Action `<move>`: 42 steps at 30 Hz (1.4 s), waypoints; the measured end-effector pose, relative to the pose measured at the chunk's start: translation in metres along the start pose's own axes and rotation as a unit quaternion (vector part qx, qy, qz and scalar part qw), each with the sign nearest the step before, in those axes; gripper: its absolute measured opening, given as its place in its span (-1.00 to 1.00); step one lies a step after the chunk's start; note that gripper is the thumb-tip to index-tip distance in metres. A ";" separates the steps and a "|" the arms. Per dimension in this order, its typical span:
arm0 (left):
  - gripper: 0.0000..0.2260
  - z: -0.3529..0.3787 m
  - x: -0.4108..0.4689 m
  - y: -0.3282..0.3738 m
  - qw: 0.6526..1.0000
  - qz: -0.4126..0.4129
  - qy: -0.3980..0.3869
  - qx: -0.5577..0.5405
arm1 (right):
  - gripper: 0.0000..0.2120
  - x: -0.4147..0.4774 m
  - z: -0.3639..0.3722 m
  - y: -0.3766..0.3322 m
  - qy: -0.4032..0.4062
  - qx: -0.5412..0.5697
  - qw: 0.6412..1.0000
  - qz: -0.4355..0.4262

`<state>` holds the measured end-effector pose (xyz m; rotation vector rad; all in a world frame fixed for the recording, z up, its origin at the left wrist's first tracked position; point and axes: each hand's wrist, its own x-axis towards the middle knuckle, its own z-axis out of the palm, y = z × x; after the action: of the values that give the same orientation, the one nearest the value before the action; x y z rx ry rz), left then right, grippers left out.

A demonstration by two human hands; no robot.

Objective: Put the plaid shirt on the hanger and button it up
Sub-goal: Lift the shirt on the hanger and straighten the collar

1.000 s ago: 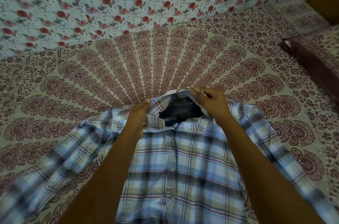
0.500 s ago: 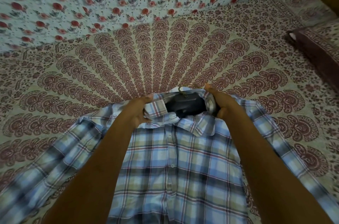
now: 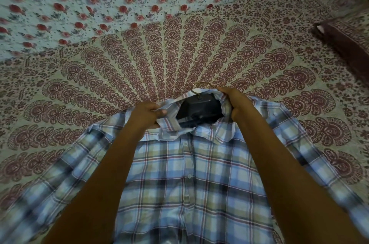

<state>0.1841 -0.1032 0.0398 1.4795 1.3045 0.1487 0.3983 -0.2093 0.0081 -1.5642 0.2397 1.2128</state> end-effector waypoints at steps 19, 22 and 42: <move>-0.78 0.034 0.010 0.040 0.998 0.065 -0.017 -0.005 | -0.85 -0.028 0.008 -0.002 -0.064 -0.042 0.988 -0.137; -0.80 0.034 0.014 0.045 0.997 -0.035 -0.060 -0.045 | -0.87 -0.024 0.006 -0.005 -0.059 -0.028 0.995 -0.072; -0.88 -0.015 -0.016 0.003 0.994 -0.082 -0.047 -0.058 | -0.65 -0.027 0.014 -0.004 0.024 0.028 0.991 -0.132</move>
<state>0.1695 -0.1058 0.0562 1.2610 1.3125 0.0448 0.3807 -0.2082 0.0330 -1.5237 0.0937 0.9559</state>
